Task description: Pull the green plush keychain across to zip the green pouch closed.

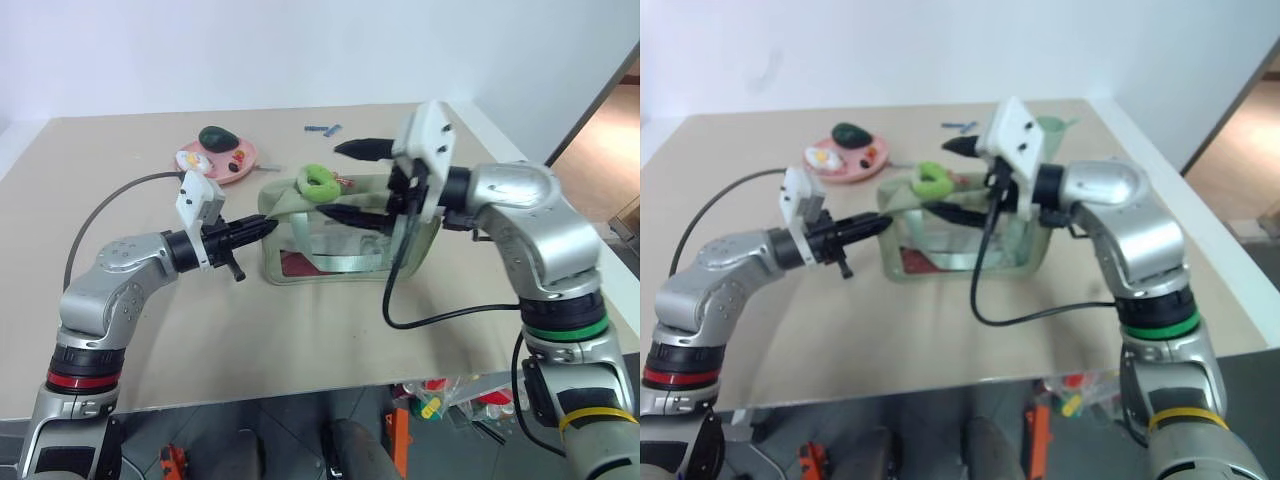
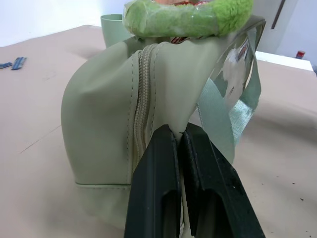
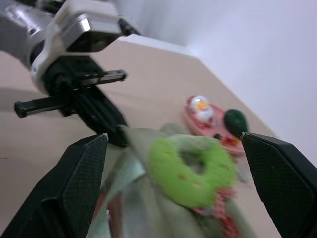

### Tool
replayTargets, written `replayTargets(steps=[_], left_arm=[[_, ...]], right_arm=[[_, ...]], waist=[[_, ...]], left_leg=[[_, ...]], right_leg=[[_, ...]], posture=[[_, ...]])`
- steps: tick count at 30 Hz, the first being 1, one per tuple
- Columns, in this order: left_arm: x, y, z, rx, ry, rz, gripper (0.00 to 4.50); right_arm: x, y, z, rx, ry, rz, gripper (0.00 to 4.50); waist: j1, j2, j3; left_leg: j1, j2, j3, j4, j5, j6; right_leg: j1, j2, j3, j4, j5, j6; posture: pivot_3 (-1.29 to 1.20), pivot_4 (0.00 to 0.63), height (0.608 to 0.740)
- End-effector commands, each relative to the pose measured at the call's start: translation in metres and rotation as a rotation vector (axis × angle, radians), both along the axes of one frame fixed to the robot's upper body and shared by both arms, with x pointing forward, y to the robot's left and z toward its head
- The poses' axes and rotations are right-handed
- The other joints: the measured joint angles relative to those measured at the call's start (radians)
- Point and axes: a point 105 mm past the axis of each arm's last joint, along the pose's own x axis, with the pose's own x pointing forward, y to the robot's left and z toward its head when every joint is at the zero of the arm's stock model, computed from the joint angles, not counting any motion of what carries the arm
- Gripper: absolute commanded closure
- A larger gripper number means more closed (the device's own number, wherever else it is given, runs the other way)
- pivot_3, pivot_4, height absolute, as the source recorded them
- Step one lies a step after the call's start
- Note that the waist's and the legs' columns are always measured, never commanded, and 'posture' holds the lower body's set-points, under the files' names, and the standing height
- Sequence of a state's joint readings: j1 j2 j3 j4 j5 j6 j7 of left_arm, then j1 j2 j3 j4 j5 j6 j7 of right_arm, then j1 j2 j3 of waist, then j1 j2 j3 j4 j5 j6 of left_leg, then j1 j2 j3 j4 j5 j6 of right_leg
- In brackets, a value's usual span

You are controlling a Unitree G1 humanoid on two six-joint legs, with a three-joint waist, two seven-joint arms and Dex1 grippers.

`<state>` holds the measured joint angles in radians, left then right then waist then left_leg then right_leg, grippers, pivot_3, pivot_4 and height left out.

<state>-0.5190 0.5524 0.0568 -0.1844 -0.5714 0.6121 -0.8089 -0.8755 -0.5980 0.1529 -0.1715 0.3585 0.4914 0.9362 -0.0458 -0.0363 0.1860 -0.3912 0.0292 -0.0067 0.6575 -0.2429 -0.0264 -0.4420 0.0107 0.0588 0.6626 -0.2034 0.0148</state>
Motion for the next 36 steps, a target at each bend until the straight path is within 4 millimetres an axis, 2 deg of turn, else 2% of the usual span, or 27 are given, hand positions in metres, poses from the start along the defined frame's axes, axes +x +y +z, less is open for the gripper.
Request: replayTargets(steps=[1, 2, 3, 7, 9, 15, 24, 32, 36], left_arm=[[-0.003, -0.003, 0.015, -0.008, -0.060, 0.001, 4.50], [-0.003, -0.003, 0.015, -0.009, -0.060, 0.004, 4.50], [-0.003, -0.003, 0.015, -0.009, -0.060, 0.006, 4.50], [-0.003, -0.003, 0.014, -0.011, -0.057, 0.015, 4.50], [-0.003, -0.003, 0.014, -0.012, -0.057, 0.020, 4.50], [-0.002, -0.003, 0.014, -0.011, -0.055, 0.028, 4.50], [0.000, -0.005, 0.013, -0.006, -0.056, 0.028, 4.50], [-0.001, -0.009, 0.013, -0.009, -0.048, 0.024, 4.50], [-0.001, -0.011, 0.013, -0.004, -0.041, 0.020, 4.50]], right_arm=[[0.002, -0.001, 0.008, -0.007, -0.072, -0.001, 0.03], [0.003, -0.001, 0.006, -0.009, -0.071, -0.001, 0.03], [0.004, -0.002, 0.005, -0.010, -0.071, -0.002, 0.28], [0.011, -0.004, -0.003, -0.015, -0.061, -0.022, 1.54], [0.014, -0.005, -0.005, -0.013, -0.056, -0.026, 2.36], [0.016, -0.006, -0.009, -0.024, -0.054, -0.027, 4.40], [0.013, -0.004, -0.008, -0.021, -0.099, -0.014, 4.48], [0.005, -0.018, 0.030, 0.018, -0.220, -0.059, 4.48], [0.005, -0.041, 0.051, 0.019, -0.294, -0.144, 4.48]], waist=[[0.000, 0.000, 0.000], [0.000, 0.000, 0.000], [0.000, 0.000, 0.000], [0.000, 0.000, 0.000], [0.000, 0.000, 0.000], [0.000, 0.000, 0.000], [0.000, 0.000, 0.000], [0.000, 0.000, 0.000], [0.002, 0.000, 0.000]], left_leg=[[0.000, 0.000, 0.000, 0.000, 0.000, 0.000], [0.000, 0.000, 0.000, 0.000, 0.000, 0.000], [0.000, 0.000, 0.000, 0.000, 0.000, 0.000], [0.000, 0.000, -0.001, 0.000, 0.000, 0.000], [0.000, 0.000, -0.001, 0.000, 0.000, 0.000], [0.000, 0.000, -0.001, 0.000, 0.000, 0.000], [0.000, 0.000, -0.001, 0.000, 0.000, 0.000], [0.000, 0.000, -0.001, 0.000, 0.000, 0.000], [0.000, 0.000, -0.001, 0.000, 0.000, 0.000]], right_leg=[[0.000, 0.000, 0.000, -0.001, 0.000, 0.000], [0.000, 0.000, 0.000, -0.001, 0.000, 0.000], [0.000, 0.000, 0.000, -0.001, 0.000, 0.000], [0.000, 0.001, -0.001, -0.001, 0.000, 0.000], [0.000, 0.001, -0.001, -0.001, 0.000, 0.000], [0.000, 0.000, 0.000, -0.001, 0.000, 0.000], [0.000, 0.000, 0.000, -0.001, 0.000, 0.000], [0.000, 0.000, -0.001, -0.001, 0.000, 0.000], [0.000, 0.000, -0.001, -0.001, 0.000, 0.000]], posture=[[0.00, 0.150, 0.740], [0.00, 0.150, 0.740], [0.00, 0.150, 0.740], [0.00, 0.150, 0.740], [0.00, 0.150, 0.740], [0.00, 0.150, 0.740], [0.00, 0.150, 0.740], [0.00, 0.150, 0.740], [0.00, 0.150, 0.740]])
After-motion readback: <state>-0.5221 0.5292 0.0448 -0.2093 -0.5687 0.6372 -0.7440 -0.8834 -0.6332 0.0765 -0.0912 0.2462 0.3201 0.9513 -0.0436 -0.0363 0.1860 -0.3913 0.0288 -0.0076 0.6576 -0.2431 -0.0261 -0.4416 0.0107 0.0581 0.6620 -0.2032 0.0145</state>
